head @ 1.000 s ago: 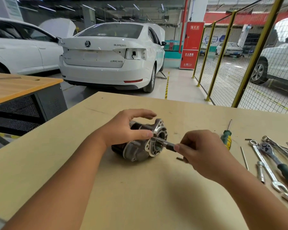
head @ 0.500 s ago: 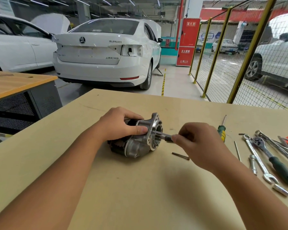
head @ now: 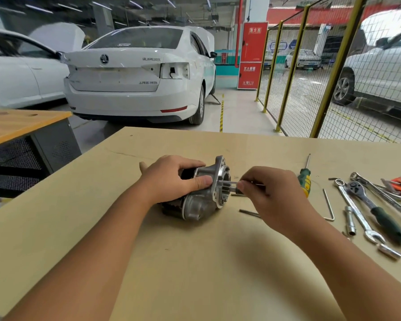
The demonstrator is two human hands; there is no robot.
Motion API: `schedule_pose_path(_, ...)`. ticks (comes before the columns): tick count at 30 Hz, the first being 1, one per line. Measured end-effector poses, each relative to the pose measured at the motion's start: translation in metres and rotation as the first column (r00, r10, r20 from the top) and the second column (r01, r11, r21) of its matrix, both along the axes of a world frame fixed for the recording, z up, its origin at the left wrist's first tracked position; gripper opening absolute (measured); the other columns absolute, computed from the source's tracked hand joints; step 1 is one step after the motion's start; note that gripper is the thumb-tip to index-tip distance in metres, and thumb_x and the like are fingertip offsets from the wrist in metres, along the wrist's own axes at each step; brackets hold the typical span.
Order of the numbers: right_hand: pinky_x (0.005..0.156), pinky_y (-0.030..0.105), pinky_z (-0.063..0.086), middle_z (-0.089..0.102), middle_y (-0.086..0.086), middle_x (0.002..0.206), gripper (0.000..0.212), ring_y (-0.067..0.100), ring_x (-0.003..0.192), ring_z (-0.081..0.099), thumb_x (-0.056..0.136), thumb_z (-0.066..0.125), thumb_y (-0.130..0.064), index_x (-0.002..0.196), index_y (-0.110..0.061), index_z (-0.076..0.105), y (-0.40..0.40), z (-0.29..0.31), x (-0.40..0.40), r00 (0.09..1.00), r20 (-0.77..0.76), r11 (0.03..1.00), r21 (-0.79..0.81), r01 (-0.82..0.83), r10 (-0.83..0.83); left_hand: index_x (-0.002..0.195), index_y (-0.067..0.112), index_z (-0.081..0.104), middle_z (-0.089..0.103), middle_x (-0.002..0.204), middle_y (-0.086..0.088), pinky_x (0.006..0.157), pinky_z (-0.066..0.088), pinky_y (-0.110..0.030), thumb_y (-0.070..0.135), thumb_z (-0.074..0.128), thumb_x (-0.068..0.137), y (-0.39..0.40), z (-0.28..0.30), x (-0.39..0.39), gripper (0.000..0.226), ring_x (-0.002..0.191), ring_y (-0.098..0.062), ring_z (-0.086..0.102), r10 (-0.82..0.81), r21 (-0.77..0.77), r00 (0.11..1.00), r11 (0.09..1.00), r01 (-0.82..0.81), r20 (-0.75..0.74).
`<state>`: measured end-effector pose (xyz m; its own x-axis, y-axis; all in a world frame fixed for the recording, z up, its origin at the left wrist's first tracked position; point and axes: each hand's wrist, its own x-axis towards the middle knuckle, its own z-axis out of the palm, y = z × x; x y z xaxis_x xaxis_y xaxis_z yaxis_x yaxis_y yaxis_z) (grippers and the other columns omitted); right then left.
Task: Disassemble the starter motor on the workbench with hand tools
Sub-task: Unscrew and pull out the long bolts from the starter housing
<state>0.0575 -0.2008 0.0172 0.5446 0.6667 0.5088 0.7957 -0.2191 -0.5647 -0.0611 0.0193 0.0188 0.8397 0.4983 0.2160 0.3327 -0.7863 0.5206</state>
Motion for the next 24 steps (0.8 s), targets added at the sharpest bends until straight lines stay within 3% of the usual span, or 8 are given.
schedule_pose_path(4, 0.058, 0.031, 0.048, 0.066, -0.008, 0.064, 0.01, 0.012, 0.06, 0.058, 0.09, 0.073, -0.018, 0.079, -0.019, 0.073, -0.001, 0.0, 0.001, 0.998, 0.065, 1.0, 0.017, -0.009, 0.008, 0.114, 0.057, 0.071, 0.068, 0.117, 0.034, 0.117, 0.022, -0.063, 0.097, 0.038, 0.065, -0.002, -0.003, 0.002, 0.072, 0.124, -0.007, 0.058, 0.004, 0.027, 0.996, 1.0, -0.006, 0.086)
schedule_pose_path(7, 0.053, 0.016, 0.041, 0.064, -0.012, 0.062, 0.014, 0.005, 0.063, 0.058, 0.091, 0.071, -0.022, 0.077, -0.021, 0.073, 0.003, -0.002, -0.002, 0.992, -0.123, 0.998, 0.053, 0.022, -0.015, 0.112, 0.043, 0.077, 0.073, 0.115, 0.026, 0.112, 0.041, -0.052, 0.081, 0.055, 0.076, -0.007, -0.004, 0.003, 0.057, 0.115, -0.006, 0.065, -0.043, 0.0, 0.968, 0.999, 0.044, 0.248)
schedule_pose_path(9, 0.047, 0.009, 0.038, 0.063, -0.006, 0.06, 0.018, 0.0, 0.056, 0.054, 0.092, 0.07, -0.019, 0.074, -0.017, 0.072, 0.007, -0.005, -0.005, 0.962, -0.273, 0.993, 0.109, 0.043, -0.012, 0.12, 0.032, 0.077, 0.072, 0.12, 0.02, 0.106, 0.05, -0.042, 0.057, 0.069, 0.085, -0.012, -0.004, 0.004, 0.043, 0.116, -0.003, 0.064, -0.178, 0.005, 0.918, 0.982, 0.188, 0.354)
schedule_pose_path(12, 0.043, 0.007, 0.037, 0.062, 0.005, 0.063, 0.02, 0.001, 0.052, 0.051, 0.093, 0.068, -0.015, 0.073, -0.013, 0.07, 0.009, -0.006, -0.008, 0.939, -0.343, 0.988, 0.152, 0.018, 0.036, 0.116, 0.027, 0.08, 0.063, 0.138, 0.012, 0.11, 0.047, -0.041, 0.036, 0.074, 0.09, -0.025, -0.003, 0.007, 0.029, 0.129, -0.008, 0.057, -0.378, 0.1, 0.869, 0.925, 0.366, 0.319)
schedule_pose_path(17, 0.048, 0.01, 0.037, 0.06, 0.002, 0.062, 0.018, 0.003, 0.054, 0.049, 0.096, 0.066, -0.019, 0.079, -0.013, 0.067, 0.004, 0.0, -0.002, 0.965, -0.235, 0.993, 0.038, -0.107, 0.113, 0.096, 0.021, 0.081, 0.057, 0.146, 0.011, 0.107, 0.045, -0.048, 0.031, 0.066, 0.093, -0.037, -0.003, 0.015, 0.018, 0.128, -0.016, 0.056, -0.412, 0.133, 0.875, 0.911, 0.39, 0.256)
schedule_pose_path(20, 0.047, 0.02, 0.041, 0.063, -0.003, 0.062, 0.014, 0.007, 0.051, 0.05, 0.093, 0.071, -0.033, 0.09, -0.019, 0.07, -0.006, 0.008, 0.009, 0.848, -0.46, 0.942, -0.064, -0.328, 0.264, 0.093, 0.023, 0.079, 0.055, 0.145, 0.015, 0.106, 0.046, -0.047, 0.032, 0.065, 0.094, -0.035, -0.003, 0.016, 0.017, 0.127, -0.013, 0.057, -0.417, 0.104, 0.872, 0.909, 0.404, 0.256)
schedule_pose_path(22, 0.046, 0.029, 0.044, 0.07, 0.006, 0.073, 0.028, 0.018, 0.055, 0.052, 0.084, 0.075, -0.047, 0.095, -0.021, 0.073, -0.018, 0.017, 0.02, 0.71, -0.645, 0.899, -0.081, -0.431, 0.282, 0.092, 0.023, 0.079, 0.056, 0.143, 0.016, 0.107, 0.046, -0.045, 0.032, 0.066, 0.094, -0.034, -0.004, 0.016, 0.016, 0.127, -0.012, 0.057, -0.414, 0.087, 0.867, 0.909, 0.407, 0.276)
schedule_pose_path(24, 0.049, 0.03, 0.046, 0.073, 0.016, 0.086, 0.041, 0.024, 0.058, 0.054, 0.075, 0.079, -0.05, 0.095, -0.014, 0.075, -0.03, 0.024, 0.033, 0.641, -0.715, 0.859, -0.112, -0.499, 0.279, 0.092, 0.023, 0.079, 0.056, 0.142, 0.017, 0.107, 0.046, -0.044, 0.03, 0.067, 0.095, -0.035, -0.004, 0.016, 0.014, 0.126, -0.011, 0.057, -0.413, 0.081, 0.864, 0.909, 0.408, 0.287)
